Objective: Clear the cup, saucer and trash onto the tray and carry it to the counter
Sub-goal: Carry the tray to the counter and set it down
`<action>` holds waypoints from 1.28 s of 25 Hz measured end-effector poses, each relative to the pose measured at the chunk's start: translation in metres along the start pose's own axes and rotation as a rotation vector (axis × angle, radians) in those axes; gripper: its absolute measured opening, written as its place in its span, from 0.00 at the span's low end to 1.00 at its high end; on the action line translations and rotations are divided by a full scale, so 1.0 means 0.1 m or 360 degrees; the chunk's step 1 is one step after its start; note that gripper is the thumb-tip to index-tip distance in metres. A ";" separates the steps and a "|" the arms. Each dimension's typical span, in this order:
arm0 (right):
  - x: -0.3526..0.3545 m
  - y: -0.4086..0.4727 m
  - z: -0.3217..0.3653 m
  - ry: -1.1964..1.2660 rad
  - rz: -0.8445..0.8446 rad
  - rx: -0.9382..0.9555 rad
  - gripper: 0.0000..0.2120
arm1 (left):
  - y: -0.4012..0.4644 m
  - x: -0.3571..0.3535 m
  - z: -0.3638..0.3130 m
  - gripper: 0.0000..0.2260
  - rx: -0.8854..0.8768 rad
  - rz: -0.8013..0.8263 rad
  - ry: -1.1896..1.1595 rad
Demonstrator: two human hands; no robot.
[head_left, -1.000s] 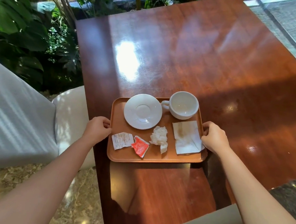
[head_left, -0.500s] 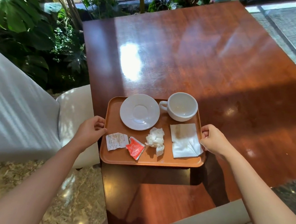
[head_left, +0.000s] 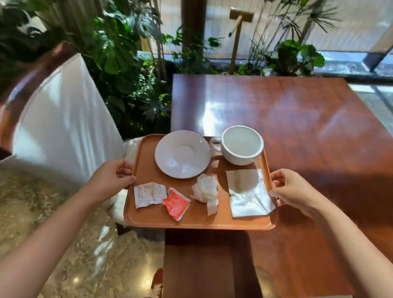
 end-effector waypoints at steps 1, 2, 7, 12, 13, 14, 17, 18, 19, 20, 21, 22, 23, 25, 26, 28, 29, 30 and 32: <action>-0.05 -0.02 0.14 0.0012 0.0044 0.0039 0.13 | -0.12 0.15 0.05 0.08 0.0011 -0.0027 -0.0054; -0.13 -0.05 0.31 0.0019 0.0093 0.0087 0.13 | -0.24 0.32 0.11 0.08 0.0022 -0.0058 -0.0111; -0.63 -0.16 1.04 -0.0008 0.0310 0.0287 0.16 | -0.77 1.13 0.48 0.10 0.0035 -0.0233 -0.0181; -1.31 -0.31 1.74 -0.0056 0.0446 0.0406 0.16 | -1.27 2.00 0.99 0.10 0.0046 -0.0451 -0.0183; -1.46 -0.36 1.88 -0.0052 0.0456 0.0426 0.16 | -1.36 2.17 1.11 0.09 0.0055 -0.0463 -0.0183; -1.62 -0.41 2.01 -0.0041 0.0477 0.0439 0.15 | -1.44 2.35 1.24 0.09 0.0068 -0.0477 -0.0176; -2.19 -0.54 2.38 -0.0037 0.0571 0.0483 0.14 | -1.70 2.86 1.65 0.09 0.0137 -0.0542 -0.0197; -2.38 -0.56 2.50 -0.0050 0.0597 0.0497 0.13 | -1.78 3.02 1.78 0.09 0.0172 -0.0574 -0.0199; -2.55 -0.57 2.62 -0.0066 0.0622 0.0511 0.12 | -1.85 3.17 1.91 0.09 0.0206 -0.0607 -0.0200; -2.74 -0.58 2.74 -0.0077 0.0654 0.0522 0.11 | -1.93 3.32 2.03 0.08 0.0237 -0.0639 -0.0206; -2.90 -0.58 2.85 -0.0085 0.0686 0.0535 0.10 | -1.99 3.45 2.14 0.08 0.0263 -0.0664 -0.0227; -3.09 -0.56 2.99 -0.0097 0.0727 0.0553 0.10 | -2.06 3.61 2.25 0.08 0.0287 -0.0691 -0.0263; -3.26 -0.54 3.10 -0.0110 0.0760 0.0569 0.10 | -2.12 3.73 2.36 0.09 0.0307 -0.0707 -0.0304; -3.58 -0.48 3.35 -0.0142 0.0844 0.0606 0.10 | -2.19 3.95 2.56 0.09 0.0371 -0.0742 -0.0370; -3.72 -0.43 3.47 -0.0145 0.0884 0.0621 0.11 | -2.21 4.05 2.65 0.09 0.0405 -0.0775 -0.0399; -4.00 -0.29 3.74 -0.0159 0.0962 0.0657 0.11 | -2.22 4.27 2.82 0.08 0.0475 -0.0871 -0.0452; -4.13 -0.21 3.86 -0.0176 0.0995 0.0676 0.11 | -2.19 4.36 2.88 0.08 0.0506 -0.0909 -0.0470; -4.25 -0.12 4.01 -0.0192 0.1027 0.0700 0.11 | -2.15 4.46 2.93 0.08 0.0531 -0.0946 -0.0492; -4.50 0.10 4.31 -0.0218 0.1092 0.0759 0.12 | -2.06 4.68 3.00 0.07 0.0566 -0.1033 -0.0552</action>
Point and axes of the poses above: each hand's wrist, its own y-axis towards the middle knuckle, its own x-axis out of the back of the hand, z = x × y, the point moved 7 cm from there along y, towards the middle knuckle, and after that the axes turned 11 degrees about x, right-handed, at the moved point
